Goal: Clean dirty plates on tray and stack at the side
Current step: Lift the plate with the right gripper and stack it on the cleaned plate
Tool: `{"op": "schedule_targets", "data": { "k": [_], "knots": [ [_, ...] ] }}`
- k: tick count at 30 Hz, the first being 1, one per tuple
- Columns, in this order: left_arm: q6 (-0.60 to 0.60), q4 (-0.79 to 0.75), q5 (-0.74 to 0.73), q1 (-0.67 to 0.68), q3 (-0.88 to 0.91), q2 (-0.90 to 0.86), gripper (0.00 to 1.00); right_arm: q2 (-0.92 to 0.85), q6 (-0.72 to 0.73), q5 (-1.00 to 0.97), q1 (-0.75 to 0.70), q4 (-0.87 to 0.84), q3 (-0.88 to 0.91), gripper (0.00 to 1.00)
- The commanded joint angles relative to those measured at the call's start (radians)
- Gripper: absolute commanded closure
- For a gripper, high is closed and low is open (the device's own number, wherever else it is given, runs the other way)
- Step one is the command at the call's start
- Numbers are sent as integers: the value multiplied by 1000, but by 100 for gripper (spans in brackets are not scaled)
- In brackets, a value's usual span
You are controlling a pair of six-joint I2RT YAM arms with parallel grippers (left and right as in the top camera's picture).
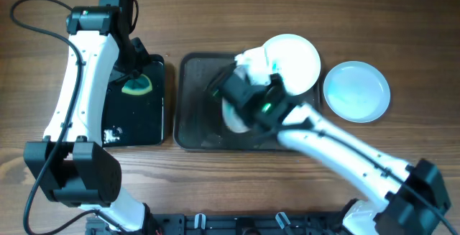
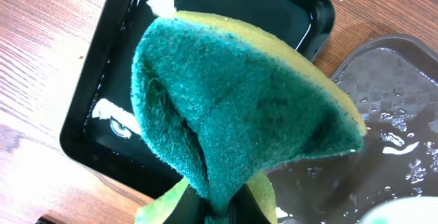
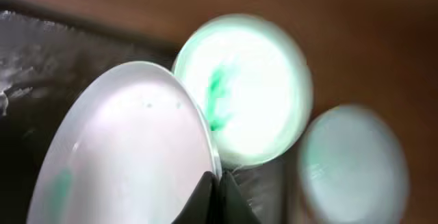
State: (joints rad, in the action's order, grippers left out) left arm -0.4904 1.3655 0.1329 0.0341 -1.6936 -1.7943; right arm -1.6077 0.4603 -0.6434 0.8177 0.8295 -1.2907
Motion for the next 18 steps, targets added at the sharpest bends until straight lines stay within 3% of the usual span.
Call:
{"op": "schedule_targets", "data": {
  "k": [1, 5, 8, 12, 18],
  "knots": [
    [16, 11, -2, -3, -14, 16, 96, 34, -2, 592, -198, -1, -5, 96],
    [16, 16, -4, -3, -14, 16, 96, 35, -84, 1012, -480, 3, -5, 96],
    [16, 16, -13, -3, -14, 16, 96, 42, -95, 1111, -668, 16, -5, 96],
    [16, 16, -13, -3, -14, 16, 96, 54, -108, 1071, -876, 51, -5, 96],
    [16, 16, -13, -3, -14, 16, 96, 54, -5, 721, -1125, 145, -5, 96]
  ]
}}
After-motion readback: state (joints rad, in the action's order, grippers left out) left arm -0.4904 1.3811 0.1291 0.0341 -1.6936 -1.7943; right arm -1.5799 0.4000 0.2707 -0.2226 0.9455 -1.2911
